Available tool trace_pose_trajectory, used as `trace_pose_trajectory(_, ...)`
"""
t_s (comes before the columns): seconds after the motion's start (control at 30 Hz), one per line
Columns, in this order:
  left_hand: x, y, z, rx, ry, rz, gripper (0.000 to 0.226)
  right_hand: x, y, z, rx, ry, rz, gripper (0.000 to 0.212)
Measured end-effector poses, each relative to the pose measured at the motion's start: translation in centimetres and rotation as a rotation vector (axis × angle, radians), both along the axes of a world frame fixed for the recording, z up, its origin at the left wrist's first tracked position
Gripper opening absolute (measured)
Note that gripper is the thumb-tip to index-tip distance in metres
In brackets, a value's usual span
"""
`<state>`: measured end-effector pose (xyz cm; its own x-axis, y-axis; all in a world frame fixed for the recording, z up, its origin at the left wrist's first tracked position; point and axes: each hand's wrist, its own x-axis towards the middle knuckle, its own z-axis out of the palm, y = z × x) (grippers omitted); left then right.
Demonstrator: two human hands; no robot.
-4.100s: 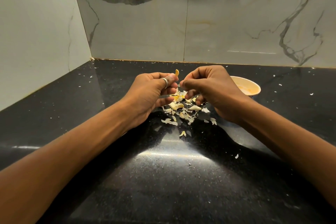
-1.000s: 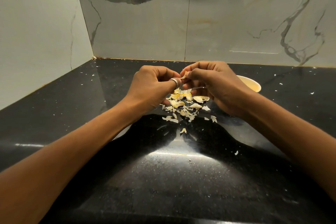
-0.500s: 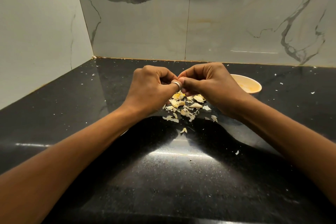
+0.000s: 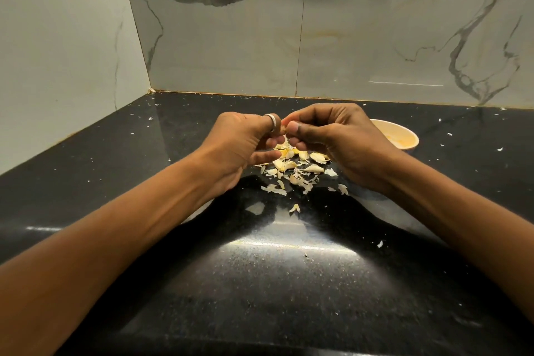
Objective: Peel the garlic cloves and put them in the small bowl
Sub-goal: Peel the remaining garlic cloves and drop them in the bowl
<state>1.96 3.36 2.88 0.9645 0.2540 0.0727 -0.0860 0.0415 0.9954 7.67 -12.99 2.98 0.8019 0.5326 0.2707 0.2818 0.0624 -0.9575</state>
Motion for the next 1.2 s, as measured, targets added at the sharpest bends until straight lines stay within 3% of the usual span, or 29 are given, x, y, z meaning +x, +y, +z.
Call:
trace_pose_trajectory(0.13,-0.2,0.0,0.3,-0.147,0.034,-0.048,0.013,0.0,-0.1,0.2,0.083,0.122,0.046,0.014)
trace_pose_trajectory(0.43,0.0,0.3,0.3,-0.02,0.021,0.029,0.014,0.1,-0.5,1.3,0.14,0.186,0.07,0.018)
trace_pose_trajectory(0.97,-0.1,0.1,-0.3,0.308,-0.14,0.017,0.007,0.0,-0.3,0.8,-0.096,-0.034,-0.073,0.02)
trace_pose_trajectory(1.2,0.1,0.4,-0.3,0.332,-0.167,0.03,0.008,-0.2,-0.4,0.8,-0.145,-0.144,-0.097,0.018)
